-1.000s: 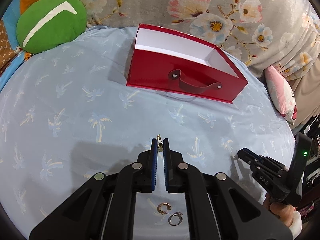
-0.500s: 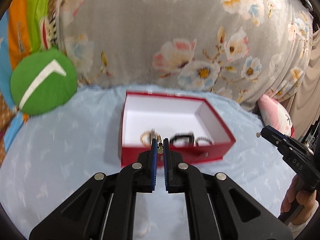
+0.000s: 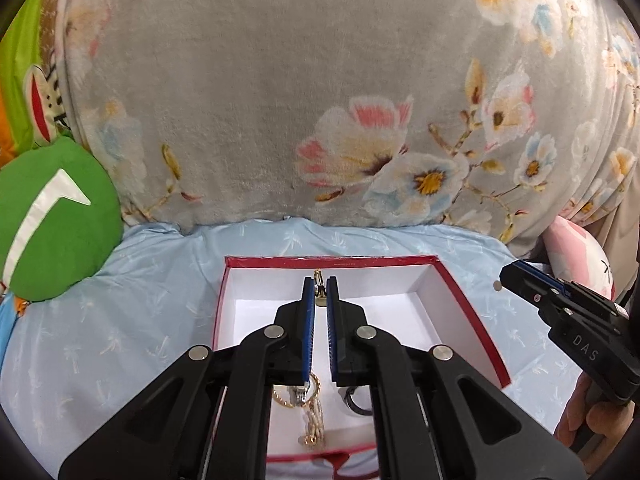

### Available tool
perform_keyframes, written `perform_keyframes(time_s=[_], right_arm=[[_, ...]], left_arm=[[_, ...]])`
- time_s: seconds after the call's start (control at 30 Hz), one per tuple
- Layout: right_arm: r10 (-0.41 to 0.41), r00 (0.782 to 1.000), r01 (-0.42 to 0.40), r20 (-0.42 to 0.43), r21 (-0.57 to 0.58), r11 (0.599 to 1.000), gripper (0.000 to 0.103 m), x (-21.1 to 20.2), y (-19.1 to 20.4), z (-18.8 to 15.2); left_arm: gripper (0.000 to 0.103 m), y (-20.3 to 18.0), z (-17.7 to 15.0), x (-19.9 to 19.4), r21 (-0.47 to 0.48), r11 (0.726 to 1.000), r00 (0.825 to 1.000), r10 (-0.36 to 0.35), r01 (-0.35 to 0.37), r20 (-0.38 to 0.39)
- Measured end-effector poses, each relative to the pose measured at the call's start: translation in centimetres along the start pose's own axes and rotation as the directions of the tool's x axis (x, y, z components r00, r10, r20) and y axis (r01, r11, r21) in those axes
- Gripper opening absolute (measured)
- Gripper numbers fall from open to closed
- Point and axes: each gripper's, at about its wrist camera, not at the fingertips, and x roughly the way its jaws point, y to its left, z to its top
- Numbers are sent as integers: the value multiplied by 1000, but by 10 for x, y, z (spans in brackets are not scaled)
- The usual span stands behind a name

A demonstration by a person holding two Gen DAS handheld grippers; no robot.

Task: Organize jewelry
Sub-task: 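Carry both earrings over the red box and open both grippers, then move both grippers back over the silver ring and gold hoop earring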

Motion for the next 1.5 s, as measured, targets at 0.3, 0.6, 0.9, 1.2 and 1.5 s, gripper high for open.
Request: perform_keyframes(time_s=[0.3,0.6,0.9,1.2,1.5], right_arm=[[-16,995,15,-97,-16,1000,15,61,-4,-8],[-31,993,29,-112,-25,999,43,74,1,-20],[-32,993,29,-115,-30,999,43,65,5,-24],[-22,994,19,-104,-28,999,43,27,10,-35],[28,991,-40,-129,-91,995,49,-67,44,-103]], left_arm=[[6,-3,-12,66,36,998,994,61,-58,-87],[37,-3,-26,81,54,992,986,122,-117,-110],[37,-6,-29,76,55,993,987,113,-107,-116],[37,-9,-40,35,68,992,988,111,-104,-106],[55,5,-92,-73,90,991,988,111,-101,-106]])
